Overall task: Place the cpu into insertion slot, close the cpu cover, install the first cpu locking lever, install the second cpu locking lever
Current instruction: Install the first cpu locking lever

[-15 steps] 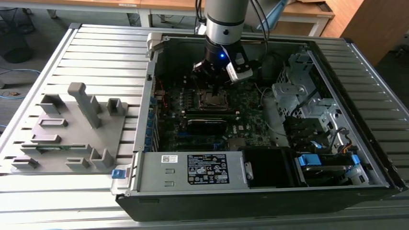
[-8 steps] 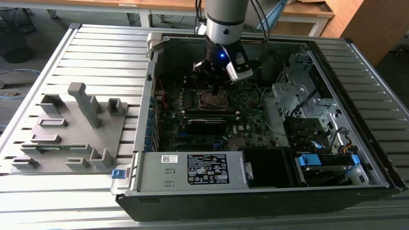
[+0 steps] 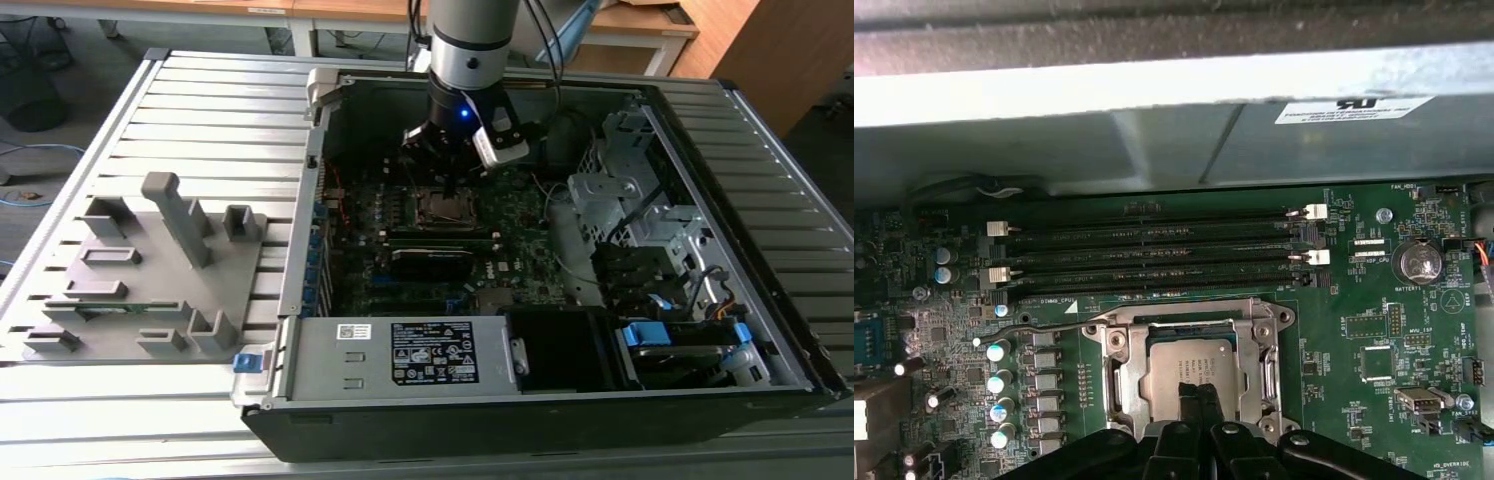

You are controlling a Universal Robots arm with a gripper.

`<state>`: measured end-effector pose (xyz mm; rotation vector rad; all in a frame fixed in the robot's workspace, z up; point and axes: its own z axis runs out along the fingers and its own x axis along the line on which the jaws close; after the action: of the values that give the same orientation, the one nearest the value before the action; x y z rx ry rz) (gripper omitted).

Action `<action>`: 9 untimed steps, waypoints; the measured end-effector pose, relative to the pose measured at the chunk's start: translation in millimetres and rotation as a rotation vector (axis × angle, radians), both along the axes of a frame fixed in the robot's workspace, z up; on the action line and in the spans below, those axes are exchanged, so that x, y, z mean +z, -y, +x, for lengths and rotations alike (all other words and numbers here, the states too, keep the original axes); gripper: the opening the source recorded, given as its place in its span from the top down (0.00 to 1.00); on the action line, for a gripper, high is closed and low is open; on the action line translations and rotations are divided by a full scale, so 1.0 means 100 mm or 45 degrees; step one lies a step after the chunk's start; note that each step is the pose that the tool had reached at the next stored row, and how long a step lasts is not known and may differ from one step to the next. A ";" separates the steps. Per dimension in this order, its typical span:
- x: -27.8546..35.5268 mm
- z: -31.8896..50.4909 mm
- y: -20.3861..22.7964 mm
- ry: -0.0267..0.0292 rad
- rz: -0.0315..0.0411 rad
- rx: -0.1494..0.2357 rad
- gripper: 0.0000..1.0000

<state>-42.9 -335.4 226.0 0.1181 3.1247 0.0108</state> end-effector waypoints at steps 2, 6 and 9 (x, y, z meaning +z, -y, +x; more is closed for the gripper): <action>0.003 0.000 0.000 -0.0002 -0.0003 0.000 0.89; 0.011 0.000 0.000 0.0002 0.0002 0.000 0.89; 0.013 0.000 0.000 0.0000 0.0000 0.000 0.89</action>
<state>-42.9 -335.4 227.3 0.1181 3.1247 0.0108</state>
